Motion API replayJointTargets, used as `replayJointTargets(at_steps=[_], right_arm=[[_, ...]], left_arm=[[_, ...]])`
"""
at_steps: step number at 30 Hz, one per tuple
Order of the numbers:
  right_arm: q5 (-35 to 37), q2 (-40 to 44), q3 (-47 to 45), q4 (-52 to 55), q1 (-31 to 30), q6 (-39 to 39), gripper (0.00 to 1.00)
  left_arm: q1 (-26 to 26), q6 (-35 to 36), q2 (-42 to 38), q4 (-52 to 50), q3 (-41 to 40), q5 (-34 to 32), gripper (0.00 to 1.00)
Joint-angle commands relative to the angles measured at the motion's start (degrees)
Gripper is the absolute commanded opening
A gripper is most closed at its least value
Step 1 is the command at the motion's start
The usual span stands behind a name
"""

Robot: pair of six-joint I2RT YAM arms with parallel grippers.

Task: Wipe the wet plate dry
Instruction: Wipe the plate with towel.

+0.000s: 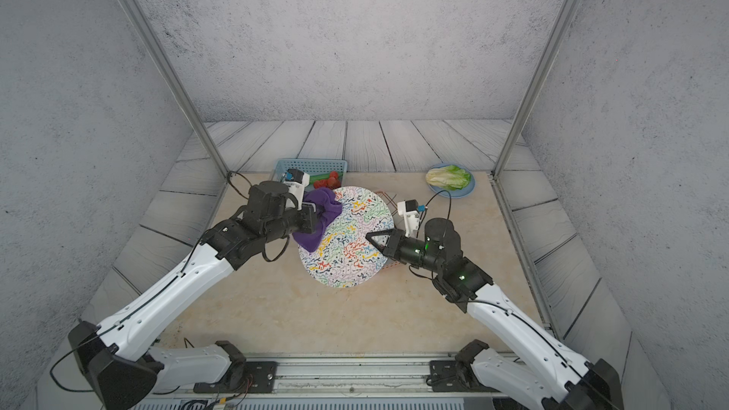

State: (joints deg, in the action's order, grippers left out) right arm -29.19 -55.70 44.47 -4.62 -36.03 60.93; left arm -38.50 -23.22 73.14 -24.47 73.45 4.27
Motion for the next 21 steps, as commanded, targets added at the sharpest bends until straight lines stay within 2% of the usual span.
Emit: replayJointTargets(at_steps=[1,4,7,8,10,12,14,16,19,21], right_arm=[[-5.5,0.6,3.4,-12.6,-2.0,-3.5,0.0],[2.5,1.9,7.2,-6.0,-1.9,-7.3,0.0],[8.2,4.1,9.1,-3.8,-1.5,-8.9,0.0],[8.2,4.3,9.7,-3.8,-1.4,-9.3,0.0],[5.7,3.9,10.6,-4.4,-1.4,-9.7,0.0],[0.6,3.1,10.7,-5.9,-2.0,-10.9,0.0],[-1.2,2.3,10.2,-5.7,-3.8,-11.9,0.0],[-0.8,2.2,9.7,-3.3,-6.6,-14.1,0.0],[-0.9,2.4,8.8,-3.4,-9.4,-15.2,0.0],[-0.3,2.2,8.9,-3.8,-9.7,-15.1,0.0]], left_arm=[[-5.6,4.6,2.8,-2.0,-0.2,5.2,0.0],[-6.7,1.4,1.4,-0.4,-5.9,7.2,0.0],[-6.7,-1.8,-4.4,3.1,-14.6,7.9,0.0],[-6.7,-2.3,-6.8,3.6,-16.9,6.4,0.0],[-5.6,-3.8,-10.8,1.9,-18.8,-0.8,0.0],[-1.7,-4.6,-12.6,-2.3,-16.5,-5.4,0.0],[1.9,-4.0,-11.8,-4.6,-12.1,-2.6,0.0],[3.3,-1.3,-9.4,-5.2,-6.5,0.6,0.0],[0.7,2.7,-4.3,-4.0,-0.7,8.4,0.0],[-4.5,4.5,-1.3,-3.0,0.5,8.1,0.0]])
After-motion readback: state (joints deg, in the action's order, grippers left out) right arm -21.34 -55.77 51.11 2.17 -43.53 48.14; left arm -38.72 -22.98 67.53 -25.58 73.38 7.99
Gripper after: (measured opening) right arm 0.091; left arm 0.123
